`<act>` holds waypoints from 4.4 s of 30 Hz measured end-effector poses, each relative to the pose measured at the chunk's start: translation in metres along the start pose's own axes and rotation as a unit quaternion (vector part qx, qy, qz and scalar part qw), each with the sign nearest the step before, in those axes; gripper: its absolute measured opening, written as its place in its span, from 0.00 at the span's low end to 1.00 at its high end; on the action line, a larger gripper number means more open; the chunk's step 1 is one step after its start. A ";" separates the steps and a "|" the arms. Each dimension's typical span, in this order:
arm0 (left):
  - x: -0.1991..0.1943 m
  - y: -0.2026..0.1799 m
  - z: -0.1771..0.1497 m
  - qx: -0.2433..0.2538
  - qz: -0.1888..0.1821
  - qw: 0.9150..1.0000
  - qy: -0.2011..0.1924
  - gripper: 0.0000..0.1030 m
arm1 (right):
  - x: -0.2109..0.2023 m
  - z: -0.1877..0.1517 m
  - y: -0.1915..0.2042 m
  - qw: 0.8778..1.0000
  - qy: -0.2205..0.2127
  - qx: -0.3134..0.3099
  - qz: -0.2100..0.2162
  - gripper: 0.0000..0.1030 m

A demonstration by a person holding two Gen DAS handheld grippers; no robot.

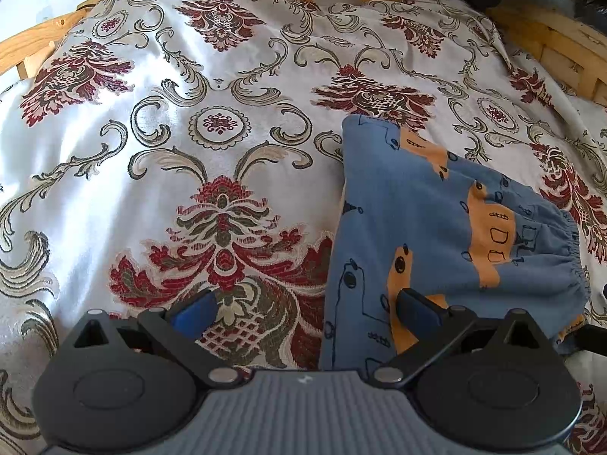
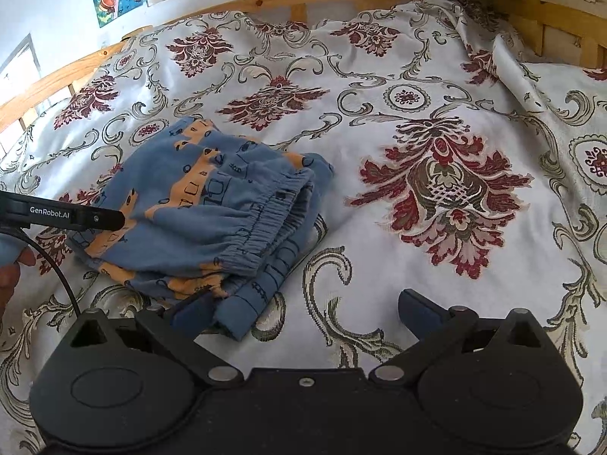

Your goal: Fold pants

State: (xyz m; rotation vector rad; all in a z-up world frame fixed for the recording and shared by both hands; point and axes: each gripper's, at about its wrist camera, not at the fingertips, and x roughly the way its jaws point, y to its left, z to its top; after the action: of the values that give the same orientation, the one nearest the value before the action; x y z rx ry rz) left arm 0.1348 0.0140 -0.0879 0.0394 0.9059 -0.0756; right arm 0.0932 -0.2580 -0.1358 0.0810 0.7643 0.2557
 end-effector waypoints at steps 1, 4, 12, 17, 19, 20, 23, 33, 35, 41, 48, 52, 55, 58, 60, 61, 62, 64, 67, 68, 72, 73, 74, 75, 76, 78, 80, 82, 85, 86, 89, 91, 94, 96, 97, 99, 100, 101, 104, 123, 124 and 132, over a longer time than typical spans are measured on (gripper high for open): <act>0.000 0.000 0.000 0.000 0.000 1.000 0.000 1.00 | 0.000 0.001 0.000 1.000 -0.001 0.000 0.000 0.99; 0.000 0.000 0.000 0.000 0.000 1.000 0.001 1.00 | 0.000 0.003 0.001 1.000 -0.002 -0.002 0.001 0.99; -0.002 0.001 0.003 -0.005 -0.006 1.000 0.013 1.00 | 0.002 0.012 0.000 1.000 0.006 -0.021 0.013 0.99; -0.010 0.002 0.010 -0.015 -0.021 1.000 0.008 1.00 | 0.005 0.032 -0.002 0.999 0.005 -0.033 0.022 0.99; -0.012 0.001 0.013 -0.015 -0.021 1.000 -0.001 1.00 | 0.010 0.042 -0.005 0.999 0.017 -0.021 0.034 0.99; -0.013 0.001 0.014 -0.013 -0.023 1.000 -0.002 1.00 | 0.012 0.046 -0.006 0.999 0.024 -0.018 0.043 0.99; -0.012 0.003 0.015 -0.020 -0.038 0.999 0.004 1.00 | 0.020 0.060 -0.007 0.997 0.036 -0.011 0.062 0.99; -0.002 0.000 0.015 -0.021 -0.040 0.999 0.023 1.00 | 0.049 0.085 -0.021 0.994 0.022 0.076 0.072 0.99; -0.002 -0.001 0.014 -0.020 -0.043 0.999 0.026 1.00 | 0.055 0.083 -0.022 0.994 0.024 0.086 0.069 0.99; -0.006 0.002 0.015 -0.028 -0.076 0.996 0.030 0.99 | 0.064 0.083 -0.027 0.987 0.017 0.107 0.115 0.99; -0.004 0.008 0.013 -0.036 -0.099 0.994 0.031 0.62 | 0.089 0.090 -0.037 0.978 0.025 0.148 0.142 0.78; -0.005 0.014 0.015 -0.059 -0.128 0.989 0.039 0.38 | 0.088 0.088 -0.044 0.978 0.019 0.159 0.136 0.61; -0.008 0.016 0.015 -0.069 -0.138 0.987 0.031 0.23 | 0.085 0.084 -0.047 0.977 0.015 0.167 0.135 0.42; -0.010 0.015 0.015 -0.067 -0.140 0.988 0.025 0.18 | 0.079 0.080 -0.043 0.978 0.005 0.158 0.135 0.30; -0.012 0.013 0.015 -0.062 -0.135 0.989 0.020 0.17 | 0.076 0.080 -0.039 0.981 -0.004 0.144 0.130 0.23; -0.013 0.012 0.015 -0.061 -0.134 0.989 0.017 0.16 | 0.073 0.081 -0.036 0.983 -0.009 0.133 0.124 0.20; -0.014 0.011 0.015 -0.060 -0.131 0.989 0.013 0.15 | 0.070 0.082 -0.032 0.986 -0.016 0.117 0.116 0.17; -0.021 0.007 0.015 -0.052 -0.123 0.991 -0.002 0.15 | 0.064 0.084 -0.024 0.990 -0.027 0.091 0.104 0.15; -0.033 -0.001 0.015 -0.033 -0.104 0.993 -0.034 0.14 | 0.056 0.092 -0.008 0.995 -0.045 0.038 0.083 0.14; -0.036 -0.003 0.015 -0.030 -0.100 0.994 -0.046 0.14 | 0.054 0.095 -0.004 0.995 -0.052 0.019 0.078 0.13; -0.045 -0.008 0.024 -0.023 -0.083 0.992 -0.095 0.14 | 0.054 0.121 0.008 0.994 -0.071 -0.027 0.073 0.13; -0.044 -0.008 0.030 -0.024 -0.080 0.991 -0.106 0.14 | 0.056 0.132 0.010 0.994 -0.074 -0.042 0.071 0.13; -0.041 -0.006 0.037 -0.028 -0.079 0.989 -0.118 0.14 | 0.060 0.143 0.013 0.993 -0.076 -0.055 0.068 0.13; -0.037 -0.004 0.044 -0.035 -0.083 0.988 -0.128 0.14 | 0.064 0.156 0.014 0.993 -0.077 -0.066 0.066 0.13; -0.032 0.000 0.051 -0.042 -0.087 0.986 -0.135 0.14 | 0.070 0.170 0.017 0.992 -0.075 -0.076 0.065 0.13; -0.020 0.011 0.062 -0.062 -0.098 0.983 -0.141 0.14 | 0.087 0.198 0.021 0.992 -0.069 -0.091 0.061 0.13; -0.007 0.021 0.065 -0.071 -0.100 0.982 -0.141 0.14 | 0.109 0.223 0.026 0.991 -0.052 -0.106 0.062 0.13; 0.008 0.030 0.064 -0.083 -0.104 0.983 -0.130 0.15 | 0.130 0.234 0.031 0.990 -0.035 -0.116 0.069 0.13; 0.028 0.046 0.058 -0.120 -0.117 0.982 -0.093 0.15 | 0.157 0.231 0.040 0.990 -0.015 -0.122 0.075 0.13; 0.033 0.051 0.056 -0.129 -0.120 0.981 -0.082 0.15 | 0.162 0.226 0.043 0.990 -0.012 -0.123 0.073 0.13; 0.038 0.058 0.054 -0.138 -0.127 0.979 -0.075 0.16 | 0.168 0.217 0.043 0.992 -0.019 -0.109 0.069 0.15; 0.038 0.059 0.054 -0.137 -0.128 0.980 -0.073 0.17 | 0.169 0.216 0.039 0.993 -0.020 -0.096 0.071 0.18; 0.039 0.058 0.054 -0.135 -0.116 0.982 -0.066 0.26 | 0.165 0.214 0.035 0.994 -0.023 -0.089 0.065 0.31; 0.036 0.058 0.053 -0.138 -0.107 0.982 -0.065 0.35 | 0.158 0.213 0.034 0.994 -0.035 -0.089 0.059 0.39; 0.033 0.059 0.053 -0.137 -0.107 0.982 -0.068 0.42 | 0.153 0.212 0.033 0.993 -0.041 -0.090 0.060 0.43; 0.025 0.057 0.051 -0.129 -0.102 0.983 -0.078 0.60 | 0.140 0.208 0.031 0.993 -0.053 -0.086 0.058 0.60; 0.021 0.055 0.051 -0.125 -0.095 0.984 -0.085 0.71 | 0.132 0.205 0.030 0.993 -0.060 -0.082 0.060 0.62; 0.015 0.052 0.050 -0.119 -0.085 0.985 -0.095 0.76 | 0.126 0.202 0.030 0.993 -0.064 -0.079 0.063 0.65; -0.002 0.042 0.046 -0.096 -0.067 0.987 -0.110 0.89 | 0.098 0.185 0.032 0.991 -0.085 -0.075 0.065 0.80; -0.096 0.009 -0.018 -0.114 0.012 0.987 -0.110 1.00 | -0.055 0.054 0.053 0.987 -0.154 -0.039 0.027 0.99; -0.099 0.008 -0.022 -0.113 0.016 0.987 -0.110 1.00 | -0.058 0.050 0.053 0.987 -0.155 -0.040 0.025 0.99; -0.108 0.004 -0.032 -0.108 0.030 0.988 -0.108 1.00 | -0.068 0.035 0.052 0.986 -0.158 -0.041 0.023 0.99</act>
State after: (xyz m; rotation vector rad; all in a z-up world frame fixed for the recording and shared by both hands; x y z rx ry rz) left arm 0.0436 0.0258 -0.0228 -0.1410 0.6915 0.0730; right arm 0.0593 -0.2244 -0.0562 0.0599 0.4373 0.3085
